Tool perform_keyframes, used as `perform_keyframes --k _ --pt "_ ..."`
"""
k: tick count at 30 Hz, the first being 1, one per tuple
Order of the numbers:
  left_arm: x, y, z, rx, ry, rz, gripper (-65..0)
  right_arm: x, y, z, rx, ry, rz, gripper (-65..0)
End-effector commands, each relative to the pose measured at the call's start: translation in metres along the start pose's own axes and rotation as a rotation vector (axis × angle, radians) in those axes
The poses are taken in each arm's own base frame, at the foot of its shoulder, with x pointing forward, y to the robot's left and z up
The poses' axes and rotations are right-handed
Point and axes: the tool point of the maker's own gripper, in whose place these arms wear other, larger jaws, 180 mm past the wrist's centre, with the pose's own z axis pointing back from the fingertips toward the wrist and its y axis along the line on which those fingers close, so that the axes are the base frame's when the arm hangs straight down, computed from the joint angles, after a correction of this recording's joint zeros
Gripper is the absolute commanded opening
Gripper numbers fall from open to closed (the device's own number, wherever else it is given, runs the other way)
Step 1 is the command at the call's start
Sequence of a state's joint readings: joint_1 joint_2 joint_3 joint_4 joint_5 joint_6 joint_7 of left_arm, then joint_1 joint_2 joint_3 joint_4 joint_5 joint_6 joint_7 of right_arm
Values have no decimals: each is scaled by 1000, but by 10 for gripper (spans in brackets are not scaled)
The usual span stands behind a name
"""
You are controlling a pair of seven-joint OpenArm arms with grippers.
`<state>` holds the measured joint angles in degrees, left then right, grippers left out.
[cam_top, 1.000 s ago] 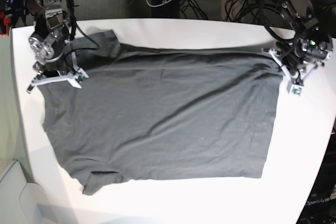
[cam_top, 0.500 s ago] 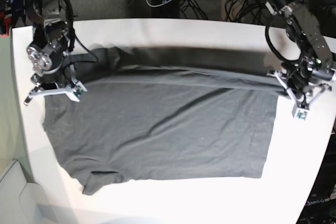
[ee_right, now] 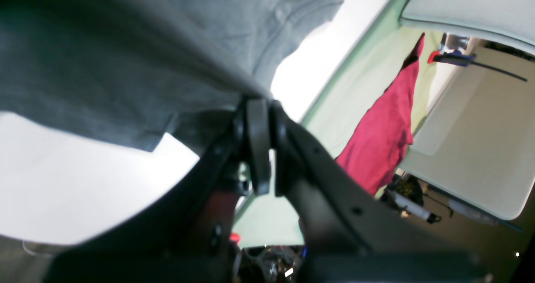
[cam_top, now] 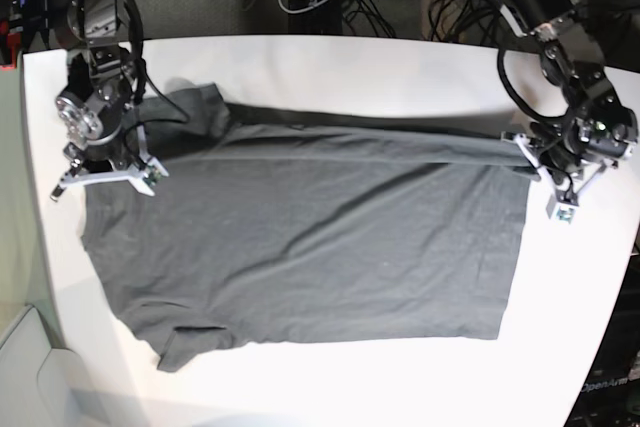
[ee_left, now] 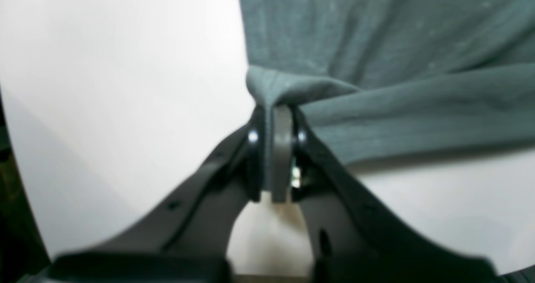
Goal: Layout the t-shirt on the table in an organized manner, then fold the t-shirt properly
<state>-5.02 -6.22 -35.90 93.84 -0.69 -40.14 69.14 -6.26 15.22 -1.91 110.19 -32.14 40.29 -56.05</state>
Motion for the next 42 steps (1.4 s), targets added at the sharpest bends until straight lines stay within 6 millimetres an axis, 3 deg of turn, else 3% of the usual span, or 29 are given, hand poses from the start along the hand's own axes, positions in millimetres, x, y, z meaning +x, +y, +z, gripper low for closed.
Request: perform_keyframes --k 1,4,11,18,22,26,29,36,42 --pt "16 10 4 17 -41 0 -637 5 -16 0 -43 -10 -5 -650" --pt "13 14 -4 4 -15 10 -637 8 -19 -7 -36 -2 -6 -650" --pt "28 16 -11 -14 -52 27 -635 19 -23 -18 -23 -5 -31 -650" --pt "41 16 -17 -36 -67 44 -626 23 -15 -20 0 -8 -42 -650" --pt "43 15 -18 -40 -69 47 -498 23 -14 -20 1 -8 -43 -650" --pt "42 15 -18 -38 -68 46 -311 21 -16 -21 -4 -3 -39 -650" --pt "41 17 -16 -31 -69 43 -233 20 -17 -21 -6 4 -38 -650" --pt "25 17 -15 -25 -43 45 -221 19 -22 -18 -23 3 -44 -514" --pt "4 13 -2 5 -35 14 -221 20 -24 -8 -43 -16 -46 -491"
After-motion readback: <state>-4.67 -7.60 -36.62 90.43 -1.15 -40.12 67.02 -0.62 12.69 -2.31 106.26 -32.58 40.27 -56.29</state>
